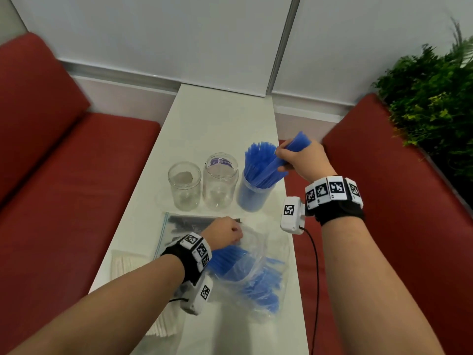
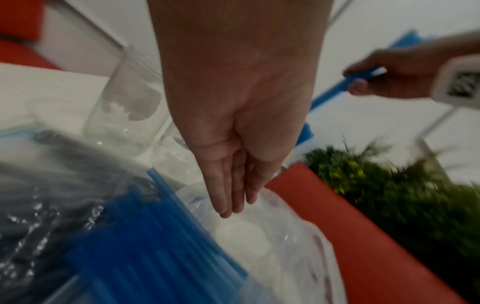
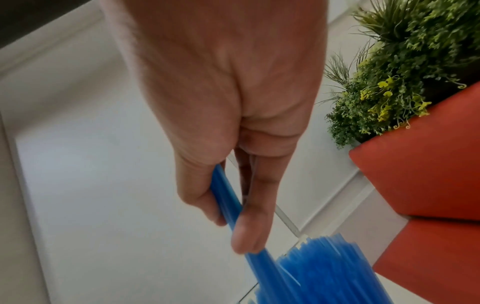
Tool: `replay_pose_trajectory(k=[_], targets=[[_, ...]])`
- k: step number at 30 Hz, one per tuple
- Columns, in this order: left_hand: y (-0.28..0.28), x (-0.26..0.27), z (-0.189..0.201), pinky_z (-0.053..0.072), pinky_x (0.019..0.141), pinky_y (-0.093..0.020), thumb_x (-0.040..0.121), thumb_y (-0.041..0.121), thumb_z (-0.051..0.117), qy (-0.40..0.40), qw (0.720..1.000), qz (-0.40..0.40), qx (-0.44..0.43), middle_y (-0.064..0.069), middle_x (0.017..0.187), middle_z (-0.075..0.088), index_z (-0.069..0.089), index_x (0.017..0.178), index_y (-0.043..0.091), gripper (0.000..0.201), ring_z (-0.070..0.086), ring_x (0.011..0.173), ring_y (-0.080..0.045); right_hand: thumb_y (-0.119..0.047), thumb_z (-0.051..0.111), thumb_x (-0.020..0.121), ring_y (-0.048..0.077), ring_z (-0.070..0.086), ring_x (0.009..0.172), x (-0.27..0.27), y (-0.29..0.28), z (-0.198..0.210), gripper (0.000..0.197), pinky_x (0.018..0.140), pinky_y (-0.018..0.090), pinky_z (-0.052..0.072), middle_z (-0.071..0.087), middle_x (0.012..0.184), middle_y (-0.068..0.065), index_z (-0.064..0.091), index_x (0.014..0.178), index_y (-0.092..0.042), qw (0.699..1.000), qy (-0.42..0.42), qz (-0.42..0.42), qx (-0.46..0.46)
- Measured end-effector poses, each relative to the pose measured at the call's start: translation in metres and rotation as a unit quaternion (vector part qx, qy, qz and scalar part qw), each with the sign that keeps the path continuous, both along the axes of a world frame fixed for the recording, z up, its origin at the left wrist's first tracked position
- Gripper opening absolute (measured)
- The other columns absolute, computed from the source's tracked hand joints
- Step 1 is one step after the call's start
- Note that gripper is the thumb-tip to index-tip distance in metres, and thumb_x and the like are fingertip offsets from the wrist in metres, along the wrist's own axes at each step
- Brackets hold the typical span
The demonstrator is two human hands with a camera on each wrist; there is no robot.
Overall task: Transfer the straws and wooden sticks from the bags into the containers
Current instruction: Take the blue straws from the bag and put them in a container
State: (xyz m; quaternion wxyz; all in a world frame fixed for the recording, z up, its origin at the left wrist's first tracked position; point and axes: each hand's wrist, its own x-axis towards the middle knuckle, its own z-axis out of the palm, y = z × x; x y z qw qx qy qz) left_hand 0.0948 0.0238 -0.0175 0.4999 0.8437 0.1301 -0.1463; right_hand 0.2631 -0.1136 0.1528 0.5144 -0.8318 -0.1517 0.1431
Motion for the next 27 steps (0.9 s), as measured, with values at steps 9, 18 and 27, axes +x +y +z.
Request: replay_pose_trajectory(k=[9,18,27], targets=[[-0.008,-0.001,-0.029,0.044,0.099,-0.039,0.084,0.031,0.071,0.040,0.908,-0.284,0.305,-0.013,0.131,0.051,0.052,0.128,0.005,0.055,0.050,0.120,-0.030,-0.011,0.065,0.093,0.026,0.076,0.070,0.011,0.024,-0.041,0.019,0.067,0.030,0.061,0.075,0.085,0.020,0.067,0.105,0.004,0.997,-0.024,-0.067,-0.042],[-0.010,0.011,-0.039,0.036,0.110,-0.034,0.096,0.007,0.049,0.001,0.879,-0.292,0.377,-0.014,0.141,0.047,0.046,0.136,0.002,0.041,0.046,0.129,-0.026,-0.013,0.063,0.094,0.017,0.070,0.055,0.016,0.035,-0.059,0.026,0.050,0.022,0.055,0.074,0.086,0.021,0.063,0.108,0.008,0.993,0.016,-0.097,-0.061],[-0.008,0.011,-0.025,0.046,0.090,-0.037,0.101,0.010,0.039,0.033,0.856,-0.309,0.412,-0.019,0.123,0.060,0.059,0.120,-0.001,0.030,0.057,0.112,-0.033,-0.027,0.073,0.088,0.019,0.052,0.107,-0.001,0.048,-0.070,0.049,0.090,0.028,0.044,0.052,0.122,0.006,0.054,0.132,-0.017,0.968,-0.209,-0.137,-0.023]])
